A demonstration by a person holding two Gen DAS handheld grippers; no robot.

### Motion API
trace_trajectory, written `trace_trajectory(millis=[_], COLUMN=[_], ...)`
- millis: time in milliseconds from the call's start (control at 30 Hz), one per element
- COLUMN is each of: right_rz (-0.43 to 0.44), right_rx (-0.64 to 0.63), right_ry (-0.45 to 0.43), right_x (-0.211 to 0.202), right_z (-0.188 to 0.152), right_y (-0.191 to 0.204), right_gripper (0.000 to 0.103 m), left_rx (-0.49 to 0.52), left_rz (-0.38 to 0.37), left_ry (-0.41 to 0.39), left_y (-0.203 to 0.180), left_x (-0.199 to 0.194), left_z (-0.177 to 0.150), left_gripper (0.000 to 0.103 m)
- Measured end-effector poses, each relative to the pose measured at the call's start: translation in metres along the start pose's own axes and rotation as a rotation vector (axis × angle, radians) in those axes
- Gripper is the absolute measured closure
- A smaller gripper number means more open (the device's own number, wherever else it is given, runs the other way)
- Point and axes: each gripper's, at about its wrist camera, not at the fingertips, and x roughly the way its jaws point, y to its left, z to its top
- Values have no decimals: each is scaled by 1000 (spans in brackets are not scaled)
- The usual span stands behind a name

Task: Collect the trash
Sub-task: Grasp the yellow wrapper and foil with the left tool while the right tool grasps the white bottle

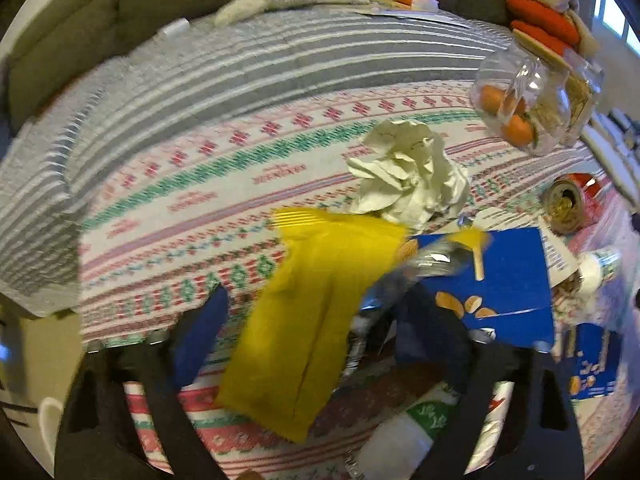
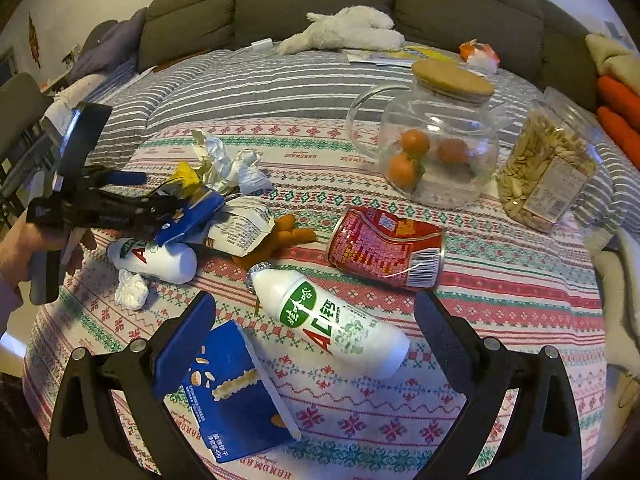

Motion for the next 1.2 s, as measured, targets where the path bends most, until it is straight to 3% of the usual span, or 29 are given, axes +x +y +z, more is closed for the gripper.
trace_trajectory(millis=[100,167,267,333,367,400,467,700,1000,1200], right_rz=[2,-2,-8,-8,0,7,-3,2,-34,-98], right_rx=[-50,-73,-92,-93,-90,-89,-104,-54,118,181], right_ry=[11,29,48,66,74,83,113,84,-105,-220], right_x=[8,16,26,34,37,39,45,35,-14,-48], right_z=[-1,-3,-5,-7,-8,-10,-11,-10,7,11], right_y=[5,8,9,8,7,7,9,4,-15,-3], right_gripper=[7,7,7,7,15,39,56,61,62,62], left_rx=[-5,-29,-66,-84,-86,-85,-90,-137,-250,-320], left_rz=[-58,-102,-144,-164,-163,-162,-162,-154,-119,-104], left_ry=[9,9,3,0,-3,-6,-12,-69,-188,-277], left_y=[-1,-1,-2,-5,-6,-8,-11,-11,-12,-19], left_x=[1,-1,-6,-11,-14,-17,-22,-51,-99,-130], left_z=[-1,-2,-7,-11,-13,-15,-18,-25,-33,-37], left_gripper=[45,61,78,78,80,84,86,88,88,88])
